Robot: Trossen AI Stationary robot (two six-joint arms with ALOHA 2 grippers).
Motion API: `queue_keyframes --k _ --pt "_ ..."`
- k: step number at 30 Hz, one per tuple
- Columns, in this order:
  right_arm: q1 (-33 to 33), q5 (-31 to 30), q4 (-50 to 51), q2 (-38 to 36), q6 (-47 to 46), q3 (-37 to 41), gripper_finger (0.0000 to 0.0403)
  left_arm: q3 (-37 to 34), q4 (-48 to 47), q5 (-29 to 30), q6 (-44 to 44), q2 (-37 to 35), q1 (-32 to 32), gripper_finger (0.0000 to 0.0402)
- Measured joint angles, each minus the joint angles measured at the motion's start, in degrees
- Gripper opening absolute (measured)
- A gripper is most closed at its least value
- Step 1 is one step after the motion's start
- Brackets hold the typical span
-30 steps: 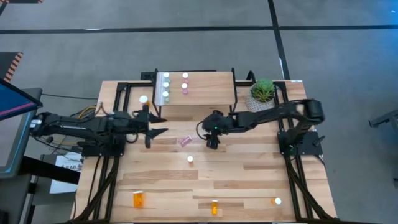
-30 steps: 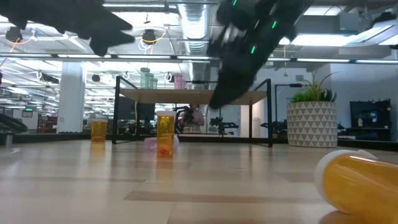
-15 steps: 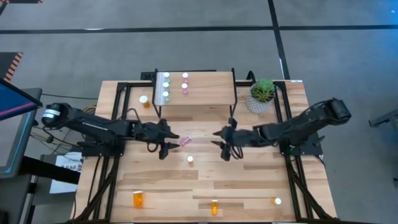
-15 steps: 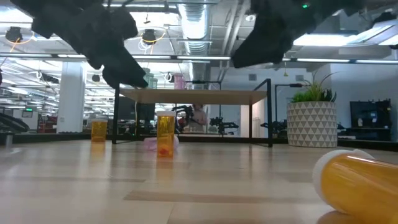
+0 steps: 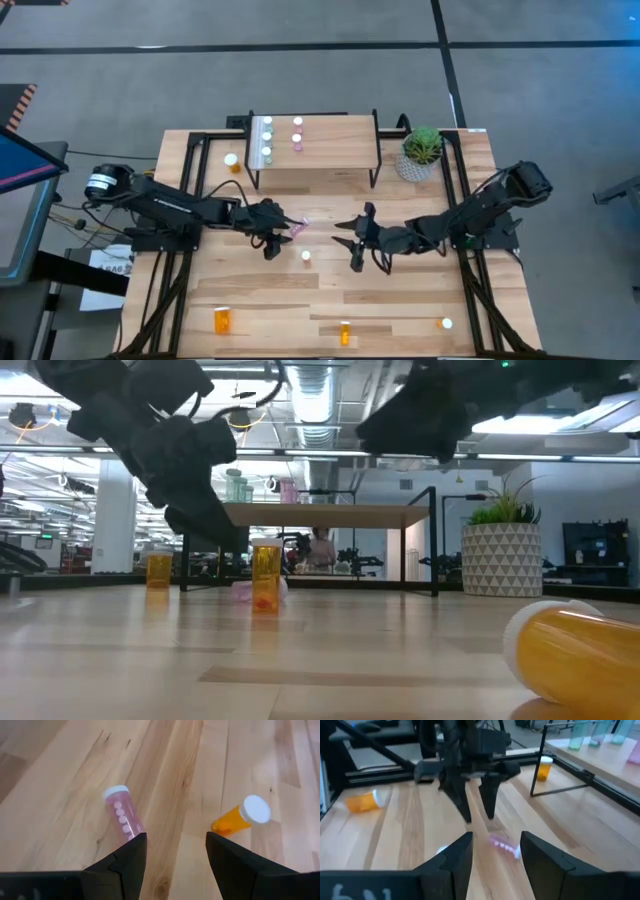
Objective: Pick and place medicine bottles onto shelf by color
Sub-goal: Put the pink pill bottle on the shelf aligned with the other pink pill bottles
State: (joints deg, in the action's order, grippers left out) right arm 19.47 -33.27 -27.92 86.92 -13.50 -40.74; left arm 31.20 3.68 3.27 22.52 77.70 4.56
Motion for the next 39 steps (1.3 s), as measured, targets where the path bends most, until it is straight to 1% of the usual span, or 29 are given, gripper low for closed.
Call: queue_keyframes --k 4,9,17,23,28,34,39 --pt "-0.91 0.03 -2.5 2.86 0.07 0.03 0.0184 0.0 0.23 0.02 0.66 1.75 0.0 0.019" --pt "-2.03 0.08 -4.44 4.66 -0.01 0.03 0.0182 -0.04 0.52 0.05 0.62 3.12 0.0 0.019" --pt "-3.79 0.12 -6.62 4.56 -0.04 0.03 0.0182 -0.04 0.43 0.41 -1.57 2.94 0.01 0.019" --pt "-3.94 0.13 -6.95 4.56 -0.02 0.03 0.0177 -0.25 0.4 0.46 -3.6 2.94 0.01 0.019" --pt "-3.94 0.16 -7.3 4.56 0.24 0.03 0.0176 -0.33 -0.26 2.0 -3.74 2.94 0.01 0.0191" --pt "-3.35 0.24 -7.16 4.56 0.48 0.03 0.0176 -0.33 -0.39 1.75 -3.8 2.94 0.0 0.0206" --pt "-3.33 0.38 -5.99 4.56 0.48 0.03 0.0174 -0.33 0.07 4.11 -3.68 2.94 0.02 0.0227"
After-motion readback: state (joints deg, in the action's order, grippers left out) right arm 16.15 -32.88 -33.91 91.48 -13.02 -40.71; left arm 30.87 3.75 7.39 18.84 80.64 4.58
